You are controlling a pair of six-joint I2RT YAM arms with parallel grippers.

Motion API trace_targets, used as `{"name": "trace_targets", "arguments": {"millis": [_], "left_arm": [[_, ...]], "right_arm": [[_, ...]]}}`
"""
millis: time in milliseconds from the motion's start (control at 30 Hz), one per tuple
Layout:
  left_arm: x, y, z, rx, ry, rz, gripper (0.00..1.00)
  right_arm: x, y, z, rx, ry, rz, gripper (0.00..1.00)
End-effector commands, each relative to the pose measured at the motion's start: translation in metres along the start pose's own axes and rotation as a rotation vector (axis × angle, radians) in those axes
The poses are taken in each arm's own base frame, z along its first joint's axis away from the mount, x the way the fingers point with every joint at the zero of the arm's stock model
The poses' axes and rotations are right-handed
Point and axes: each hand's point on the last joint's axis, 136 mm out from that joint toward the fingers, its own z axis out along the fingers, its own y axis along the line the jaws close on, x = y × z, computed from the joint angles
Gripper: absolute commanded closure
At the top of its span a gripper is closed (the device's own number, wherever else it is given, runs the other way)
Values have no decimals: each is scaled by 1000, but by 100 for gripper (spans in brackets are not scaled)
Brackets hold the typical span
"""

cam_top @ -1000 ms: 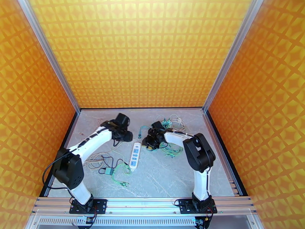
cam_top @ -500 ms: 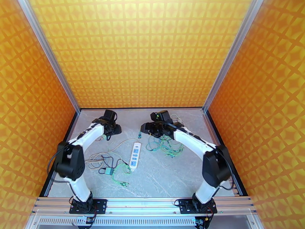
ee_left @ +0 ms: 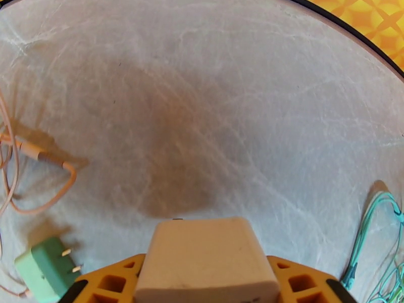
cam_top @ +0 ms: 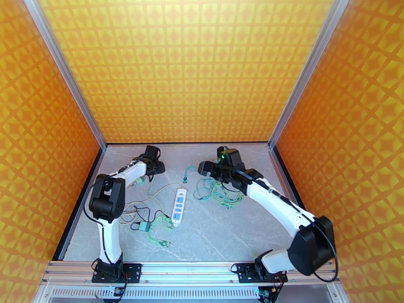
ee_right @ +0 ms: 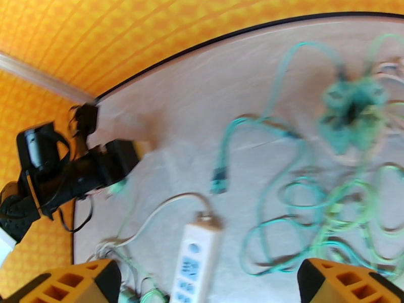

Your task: Pull the plug off the socket

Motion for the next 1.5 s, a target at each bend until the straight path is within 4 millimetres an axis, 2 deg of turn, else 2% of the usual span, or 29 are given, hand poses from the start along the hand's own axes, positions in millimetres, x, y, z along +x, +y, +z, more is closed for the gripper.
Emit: {"name": "trace_targets", "arguments": {"millis": [0, 133, 267, 500, 667, 900, 1100, 1167, 1300, 1467], "left_arm": [[-5, 2, 5, -10, -39, 16, 46], [2, 3, -3, 2, -37, 12, 38], [7, 3, -17, 23, -46, -6, 24], [16, 0, -46, 66, -42, -38, 17], [21, 1, -78, 90, -55, -60, 14], [42, -9, -123, 150, -73, -56, 12], [55, -10, -154, 185, -102, -69, 8], [57, -9, -161, 191, -108, -72, 4], [61, -6, -169, 197, -115, -74, 4], [67, -3, -171, 195, -112, -85, 4]], "right_arm": [[0, -37, -13, 175, -43, -26, 2], [-3, -54, -22, 254, -81, -23, 2], [-6, -68, -23, 318, -91, -20, 1], [-15, -84, -12, 380, -50, -6, 2], [-22, -100, 5, 374, -7, 53, 11], [-37, -128, 41, 296, 51, 221, 31], [-53, -143, 67, 271, 96, 283, 38], [-59, -143, 71, 283, 98, 277, 37], [-69, -147, 81, 299, 95, 273, 37], [-67, -148, 104, 279, 169, 310, 42]]}}
